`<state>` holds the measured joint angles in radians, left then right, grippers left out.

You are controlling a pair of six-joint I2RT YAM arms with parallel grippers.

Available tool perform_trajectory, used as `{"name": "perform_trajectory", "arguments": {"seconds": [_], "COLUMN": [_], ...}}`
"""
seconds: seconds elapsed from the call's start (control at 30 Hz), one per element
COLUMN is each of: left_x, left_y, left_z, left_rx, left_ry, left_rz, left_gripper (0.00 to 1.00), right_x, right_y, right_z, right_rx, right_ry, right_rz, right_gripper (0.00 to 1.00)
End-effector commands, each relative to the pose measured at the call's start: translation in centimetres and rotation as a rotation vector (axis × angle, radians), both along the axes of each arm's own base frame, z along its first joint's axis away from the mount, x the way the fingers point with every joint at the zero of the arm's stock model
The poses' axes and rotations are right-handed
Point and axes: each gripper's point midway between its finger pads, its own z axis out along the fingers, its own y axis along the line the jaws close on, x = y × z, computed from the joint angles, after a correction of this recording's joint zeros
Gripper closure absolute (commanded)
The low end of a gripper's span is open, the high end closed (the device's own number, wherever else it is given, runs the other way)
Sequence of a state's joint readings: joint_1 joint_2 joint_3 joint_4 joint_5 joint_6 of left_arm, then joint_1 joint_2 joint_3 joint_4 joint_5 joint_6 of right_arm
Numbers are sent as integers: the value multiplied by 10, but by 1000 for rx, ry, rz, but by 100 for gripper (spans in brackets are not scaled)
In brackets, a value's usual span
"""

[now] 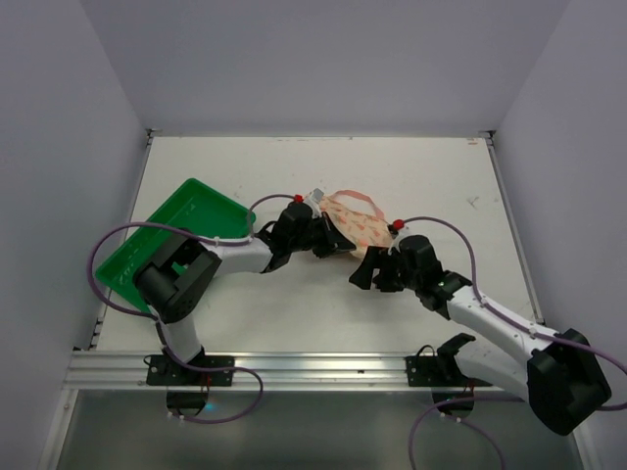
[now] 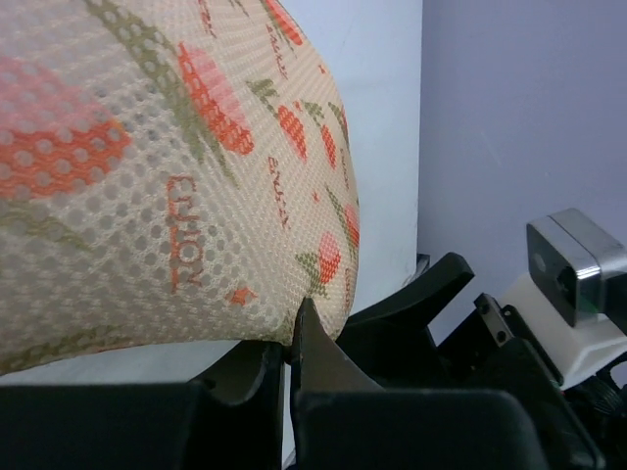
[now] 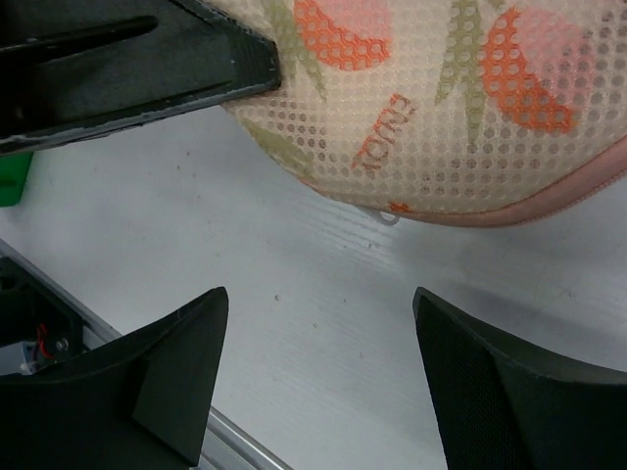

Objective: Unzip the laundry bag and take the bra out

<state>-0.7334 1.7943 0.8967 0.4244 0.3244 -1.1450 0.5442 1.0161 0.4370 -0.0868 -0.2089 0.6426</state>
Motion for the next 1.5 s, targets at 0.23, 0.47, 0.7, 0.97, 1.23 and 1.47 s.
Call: {"name": "perform_trajectory", "arguments": {"seconds": [0.23,0.47,0.7,0.97,1.23,1.47], "left_x": [4,3,3,6,11,12], "left_y": [-3,-5,-3,2,10,21], "left_z": [39,39,43,41,40,34], "left_rx": [-9,-2,3,22,33,44], "left_ry": [32,33,19,11,6,5], "left_rz": [-26,-50,-57,-56,-49,-49], "left_gripper": [100,100,100,100,100,100], "right_x": [46,58,61,63,59,50], "right_y": [11,17,20,19,9,-6], "right_z": [32,43,44,42,38,30], "right_rx": [-23,-35,-35,-58,-112,-158], "right_ry": [-171,-226,-233,-220,-203,-166], "right_rz": [-24,4,19,23,8,-27], "right_gripper": [25,28,41,61,87,100]}}
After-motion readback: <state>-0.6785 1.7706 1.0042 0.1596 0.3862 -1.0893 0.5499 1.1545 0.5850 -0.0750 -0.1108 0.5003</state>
